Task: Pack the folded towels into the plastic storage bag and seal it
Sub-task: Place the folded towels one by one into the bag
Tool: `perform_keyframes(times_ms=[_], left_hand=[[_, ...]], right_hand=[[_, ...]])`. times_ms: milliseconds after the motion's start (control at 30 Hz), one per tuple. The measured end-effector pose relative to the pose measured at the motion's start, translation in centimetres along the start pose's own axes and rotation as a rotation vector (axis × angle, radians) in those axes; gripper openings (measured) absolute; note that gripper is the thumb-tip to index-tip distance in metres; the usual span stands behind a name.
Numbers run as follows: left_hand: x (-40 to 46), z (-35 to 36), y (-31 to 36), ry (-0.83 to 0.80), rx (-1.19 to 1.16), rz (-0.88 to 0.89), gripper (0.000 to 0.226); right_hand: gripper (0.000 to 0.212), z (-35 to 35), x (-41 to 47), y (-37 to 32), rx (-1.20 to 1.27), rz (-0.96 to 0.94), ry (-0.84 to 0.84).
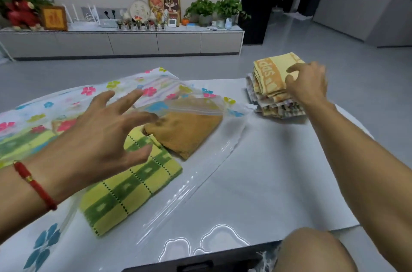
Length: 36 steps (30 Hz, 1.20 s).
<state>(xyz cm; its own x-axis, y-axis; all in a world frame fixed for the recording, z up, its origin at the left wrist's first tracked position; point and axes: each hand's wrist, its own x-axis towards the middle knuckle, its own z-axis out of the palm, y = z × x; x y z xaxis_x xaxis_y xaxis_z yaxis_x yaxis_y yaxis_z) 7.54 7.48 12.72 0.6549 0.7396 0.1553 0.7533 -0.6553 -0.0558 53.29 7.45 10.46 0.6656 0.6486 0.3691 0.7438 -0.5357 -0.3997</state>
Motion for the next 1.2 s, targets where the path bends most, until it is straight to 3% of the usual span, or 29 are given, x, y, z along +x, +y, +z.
perform_keyframes(times_ms=[167, 300, 400, 500, 600, 700, 867, 967, 1067, 1200], left_hand=[[0.3, 1.5, -0.6, 0.06, 0.056, 0.025, 0.065], [0.5, 1.9, -0.6, 0.096, 0.086, 0.036, 0.064], [0.3, 2.0, -0.5, 0.125, 0.114, 0.035, 0.064], [0.0, 1.8, -0.6, 0.122, 0.188, 0.05, 0.066], [-0.7, 0.9, -0.8, 0.047, 0.219, 0.019, 0.066], [-2.8, -0.3, -0.9, -0.018, 0.232, -0.023, 0.065], [-7.8, -1.2, -0.8, -0.199, 0.231, -0.124, 0.062], [-11.1, -0.5, -0.1, -0.245, 0.159, -0.149, 0.054], [-14.6, 1.4, 0.5, -0.328, 0.148, -0.218, 0.052], [-17.2, 1.1, -0.4, -0.35, 0.182, -0.256, 0.078]], right_hand=[[0.041, 2.8, 6.2, 1.7, -0.122, 0.17, -0.25], [0.035, 3.1, 7.3, 1.6, -0.179, 0.127, -0.137], [0.044, 1.8, 7.9, 1.2, -0.094, 0.088, -0.203], [0.048, -0.7, 8.4, 0.2, 0.057, 0.149, -0.39], [0.044, -3.6, 7.5, -1.0, 0.332, 0.223, -0.693], [0.036, -6.4, 3.7, -1.5, 0.617, 0.305, -0.846], [0.029, -11.1, -6.4, -2.0, 0.933, 0.304, -0.872], [0.036, -13.3, -13.1, -2.5, 0.977, 0.217, -0.854], [0.043, -14.7, -19.2, -3.2, 0.968, 0.11, -0.959], [0.044, -13.8, -24.9, -5.2, 1.007, 0.071, -1.174]])
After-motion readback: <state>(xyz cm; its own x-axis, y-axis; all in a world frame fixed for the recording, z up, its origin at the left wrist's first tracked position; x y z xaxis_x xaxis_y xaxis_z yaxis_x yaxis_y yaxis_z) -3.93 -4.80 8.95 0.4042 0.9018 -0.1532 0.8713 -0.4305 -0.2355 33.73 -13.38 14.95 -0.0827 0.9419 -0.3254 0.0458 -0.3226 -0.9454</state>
